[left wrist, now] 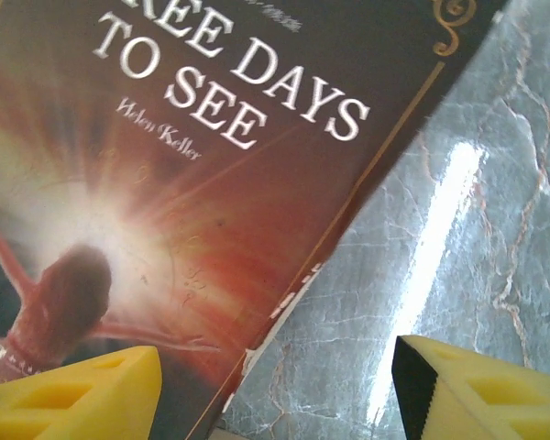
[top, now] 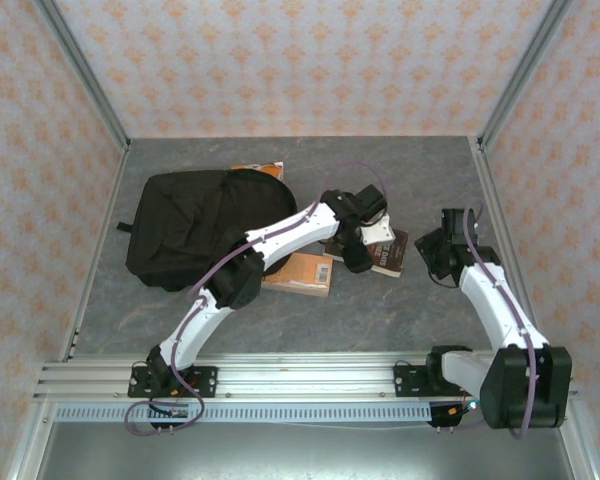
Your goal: Pack the student bag
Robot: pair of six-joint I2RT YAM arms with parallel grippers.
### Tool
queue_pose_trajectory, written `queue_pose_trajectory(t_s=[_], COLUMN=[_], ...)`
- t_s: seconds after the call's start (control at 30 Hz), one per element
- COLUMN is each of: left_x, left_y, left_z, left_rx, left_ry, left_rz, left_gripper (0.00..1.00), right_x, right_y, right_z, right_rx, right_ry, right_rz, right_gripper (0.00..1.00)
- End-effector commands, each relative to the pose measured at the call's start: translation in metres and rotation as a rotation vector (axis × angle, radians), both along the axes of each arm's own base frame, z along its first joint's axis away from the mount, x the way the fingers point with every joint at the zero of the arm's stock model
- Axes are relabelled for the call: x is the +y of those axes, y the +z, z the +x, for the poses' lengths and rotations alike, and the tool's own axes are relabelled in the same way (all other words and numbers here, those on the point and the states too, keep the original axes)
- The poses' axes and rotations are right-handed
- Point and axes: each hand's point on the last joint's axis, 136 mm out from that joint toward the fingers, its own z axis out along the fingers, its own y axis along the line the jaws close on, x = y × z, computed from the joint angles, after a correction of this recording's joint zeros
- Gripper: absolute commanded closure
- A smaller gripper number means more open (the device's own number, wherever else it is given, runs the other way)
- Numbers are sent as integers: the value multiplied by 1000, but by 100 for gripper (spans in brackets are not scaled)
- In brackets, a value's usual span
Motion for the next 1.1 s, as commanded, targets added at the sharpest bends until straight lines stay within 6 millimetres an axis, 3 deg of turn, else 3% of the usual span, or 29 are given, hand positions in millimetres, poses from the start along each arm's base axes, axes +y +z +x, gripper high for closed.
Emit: queue_pose_trajectory(t_s=[0.0,0.2,0.73,0.97,1.07], left_x=[7,1,3,-3,-10], left_y=[1,-21,-64,-55,-36], left_z=[6,21,26,27,31], left_rx=[-93,-254,-249,-257,-280], left_ry=[-135,-138,-115,-119,-114], left_rz=[61,174,225,196,153], left_gripper=[30,31,46,96,100], right_x=[-13,-5,3,3,-2], right_y=[9,7,-6,-2,9], right_z=[-8,-8,-9,-10,-12], right_rx=[17,2,-6,-15,-37], right_ry=[-8,25,48,54,40], right_rz=[-79,-50,-9,-11,-41], right_gripper=[62,62,64,67,68])
